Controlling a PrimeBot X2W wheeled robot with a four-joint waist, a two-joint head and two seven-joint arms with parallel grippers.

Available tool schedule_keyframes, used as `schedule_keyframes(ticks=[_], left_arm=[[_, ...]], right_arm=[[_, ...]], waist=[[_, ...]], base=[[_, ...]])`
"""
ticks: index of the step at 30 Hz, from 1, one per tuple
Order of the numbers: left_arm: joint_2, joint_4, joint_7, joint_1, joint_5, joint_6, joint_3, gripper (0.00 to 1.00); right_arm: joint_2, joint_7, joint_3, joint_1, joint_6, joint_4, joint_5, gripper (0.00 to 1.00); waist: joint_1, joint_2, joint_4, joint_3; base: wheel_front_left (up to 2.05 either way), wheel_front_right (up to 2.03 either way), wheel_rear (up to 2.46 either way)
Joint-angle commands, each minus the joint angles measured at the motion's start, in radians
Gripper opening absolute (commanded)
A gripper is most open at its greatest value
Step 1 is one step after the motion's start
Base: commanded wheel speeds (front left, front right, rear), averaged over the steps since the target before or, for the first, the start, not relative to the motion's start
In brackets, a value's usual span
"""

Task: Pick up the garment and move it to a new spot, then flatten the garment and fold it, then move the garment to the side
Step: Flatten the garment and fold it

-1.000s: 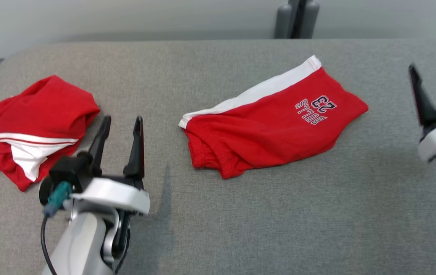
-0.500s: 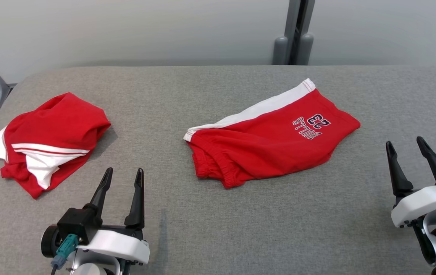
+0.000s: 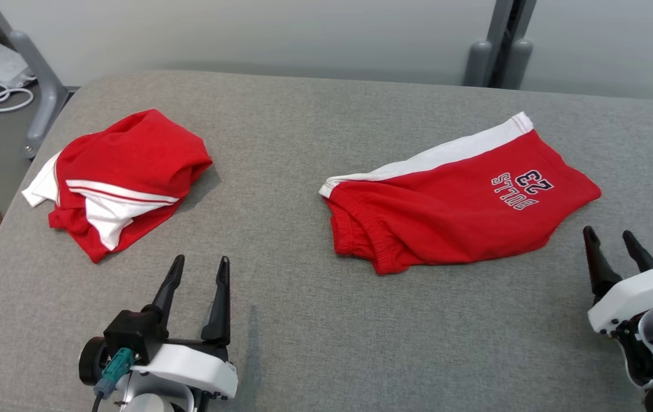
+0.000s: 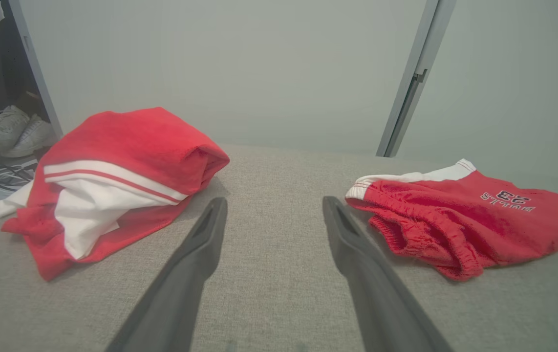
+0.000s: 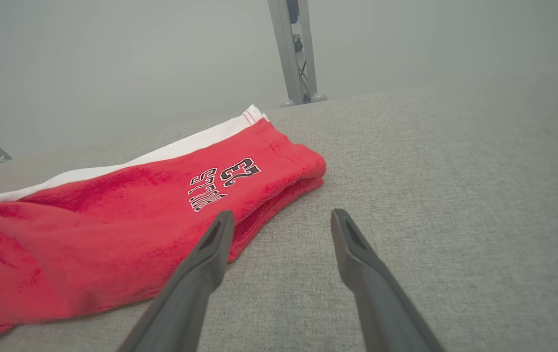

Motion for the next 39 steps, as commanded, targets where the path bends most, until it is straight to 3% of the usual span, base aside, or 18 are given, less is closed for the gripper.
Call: schedule_keyframes(ticks=[1, 6, 13, 26, 27, 28, 30, 31, 39], left_arm=[[0.002, -0.004, -0.003, -0.012, -0.016, -0.004, -0.009, 1.00], [0.003, -0.029, -0.003, -0.019, -0.043, -0.022, -0.037, 1.00], [0.002, -0.051, -0.003, -0.019, -0.074, -0.008, -0.063, 1.00], [0.002, -0.069, -0.003, -0.045, -0.103, 0.009, -0.103, 1.00], [0.003, -0.069, -0.003, -0.046, -0.105, 0.009, -0.107, 1.00], [0.003, -0.068, -0.003, -0.047, -0.107, 0.011, -0.111, 1.00], [0.003, -0.067, -0.003, -0.049, -0.114, 0.015, -0.117, 1.00], [0.003, -0.065, -0.003, -0.049, -0.114, 0.015, -0.120, 1.00], [0.003, -0.057, -0.003, -0.052, -0.110, 0.022, -0.123, 1.00]], right_arm=[[-0.021, 0.007, 0.000, -0.014, 0.000, 0.003, 0.029, 1.00], [-0.049, 0.064, -0.022, -0.056, 0.000, 0.029, 0.195, 1.00], [-0.094, 0.127, -0.021, -0.096, 0.000, 0.097, 0.308, 1.00], [-0.106, 0.198, -0.023, -0.211, 0.000, 0.265, 0.376, 1.00], [-0.108, 0.199, -0.021, -0.219, 0.000, 0.276, 0.376, 0.92], [-0.106, 0.203, -0.016, -0.228, 0.000, 0.284, 0.375, 0.58], [-0.104, 0.206, -0.004, -0.241, 0.000, 0.296, 0.371, 0.33], [-0.107, 0.202, 0.006, -0.246, 0.000, 0.300, 0.364, 0.00], [-0.108, 0.110, 0.028, -0.271, 0.000, 0.325, 0.353, 0.00]], waist=[[0.0000, 0.0000, 0.029, 0.021], [0.0000, 0.0000, 0.085, 0.048], [0.0000, 0.0000, 0.143, 0.073], [0.0000, 0.0000, 0.194, 0.135], [0.0000, 0.0000, 0.197, 0.139], [0.0000, 0.0000, 0.200, 0.142], [0.0000, 0.0000, 0.204, 0.148], [0.0000, 0.0000, 0.206, 0.150], [0.0000, 0.0000, 0.204, 0.143]], base=[[0.00, 0.00, 0.00], [0.00, 0.00, 0.00], [0.00, 0.00, 0.00], [0.00, 0.00, 0.00], [0.00, 0.00, 0.00], [0.00, 0.00, 0.00], [0.00, 0.00, 0.00], [0.00, 0.00, 0.00], [0.00, 0.00, 0.00]])
